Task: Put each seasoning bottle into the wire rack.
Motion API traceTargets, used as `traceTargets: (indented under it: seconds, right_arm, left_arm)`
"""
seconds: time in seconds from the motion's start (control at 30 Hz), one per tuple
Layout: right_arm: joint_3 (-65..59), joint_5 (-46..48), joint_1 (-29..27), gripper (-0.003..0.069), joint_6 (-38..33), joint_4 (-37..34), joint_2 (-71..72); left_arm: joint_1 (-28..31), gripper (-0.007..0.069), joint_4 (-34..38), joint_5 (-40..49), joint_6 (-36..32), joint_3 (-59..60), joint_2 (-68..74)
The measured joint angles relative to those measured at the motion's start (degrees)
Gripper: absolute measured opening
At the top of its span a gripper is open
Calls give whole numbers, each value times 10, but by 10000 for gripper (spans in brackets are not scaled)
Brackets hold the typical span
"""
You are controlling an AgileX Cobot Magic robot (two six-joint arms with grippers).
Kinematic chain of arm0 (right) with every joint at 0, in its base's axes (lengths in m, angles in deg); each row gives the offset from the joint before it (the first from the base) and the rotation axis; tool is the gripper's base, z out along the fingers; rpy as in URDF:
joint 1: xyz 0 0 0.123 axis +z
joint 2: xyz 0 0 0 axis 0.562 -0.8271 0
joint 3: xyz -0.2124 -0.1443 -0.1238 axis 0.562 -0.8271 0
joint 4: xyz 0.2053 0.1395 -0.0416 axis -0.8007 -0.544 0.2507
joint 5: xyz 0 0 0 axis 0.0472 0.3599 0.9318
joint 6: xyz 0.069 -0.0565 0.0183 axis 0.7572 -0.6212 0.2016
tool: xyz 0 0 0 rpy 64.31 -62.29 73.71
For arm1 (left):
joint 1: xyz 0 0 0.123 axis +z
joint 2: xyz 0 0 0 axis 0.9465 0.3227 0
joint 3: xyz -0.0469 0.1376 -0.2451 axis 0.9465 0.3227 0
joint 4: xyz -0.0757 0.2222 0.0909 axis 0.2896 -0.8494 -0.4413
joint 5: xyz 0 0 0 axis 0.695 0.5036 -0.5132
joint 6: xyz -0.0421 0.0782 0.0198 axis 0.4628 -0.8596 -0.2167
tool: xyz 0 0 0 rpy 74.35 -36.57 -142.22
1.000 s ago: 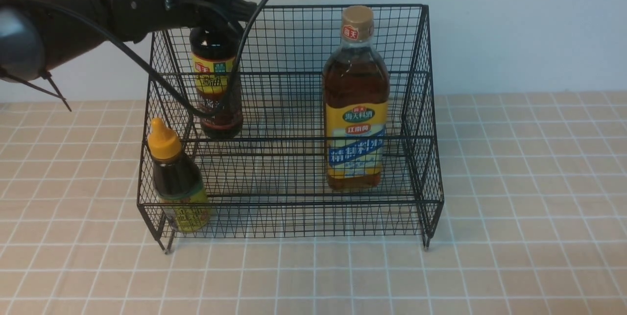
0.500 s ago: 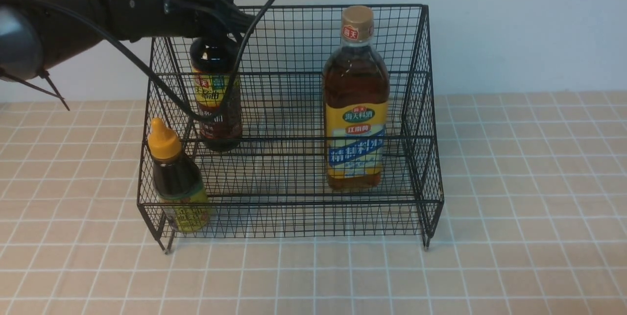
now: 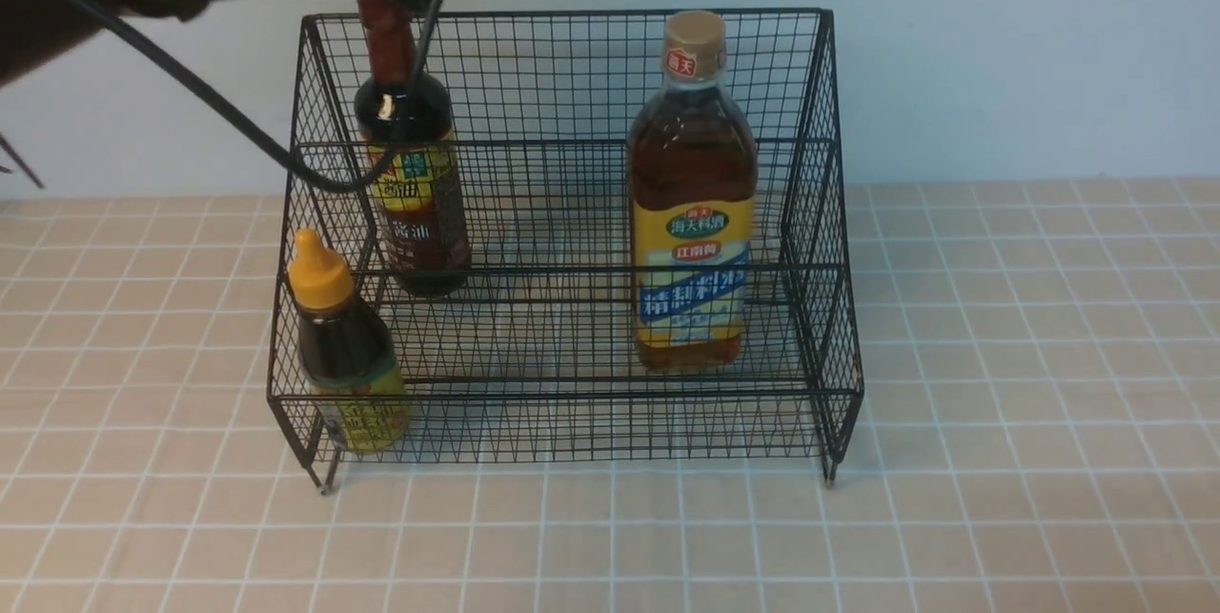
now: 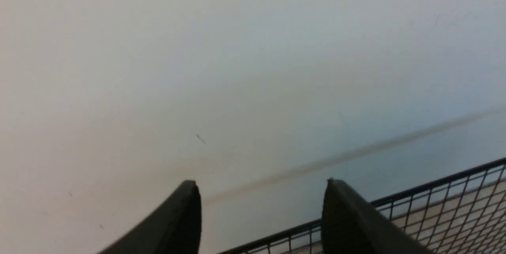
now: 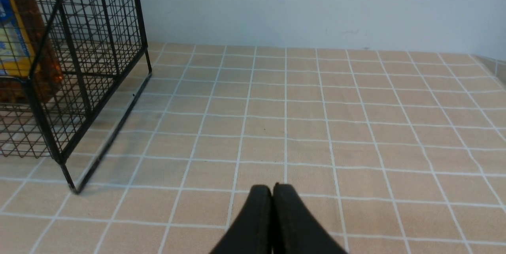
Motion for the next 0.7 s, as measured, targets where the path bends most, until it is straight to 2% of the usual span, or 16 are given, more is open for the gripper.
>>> traceTargets:
  seconds: [0.13, 0.2, 0.37, 0.43, 0.53, 0.7]
  right_arm:
    - [0, 0, 0, -13, 0, 0, 0]
    - [0, 0, 0, -13, 0, 0, 0]
    - [0, 0, 0, -13, 0, 0, 0]
    - [0, 0, 0, -13, 0, 0, 0]
    - [0, 0, 0, -13, 0, 0, 0]
    - [0, 0, 0, -13, 0, 0, 0]
  left_arm:
    - [0, 351, 0, 19, 0, 0, -51]
    - [0, 299, 0, 56, 0, 0, -82]
    - [0, 64, -3, 187, 20, -1, -164]
    - [0, 13, -6, 256, 35, -1, -207]
    - [0, -4, -5, 334, 58, 0, -258]
    - [0, -7, 14, 354, 78, 55, -359]
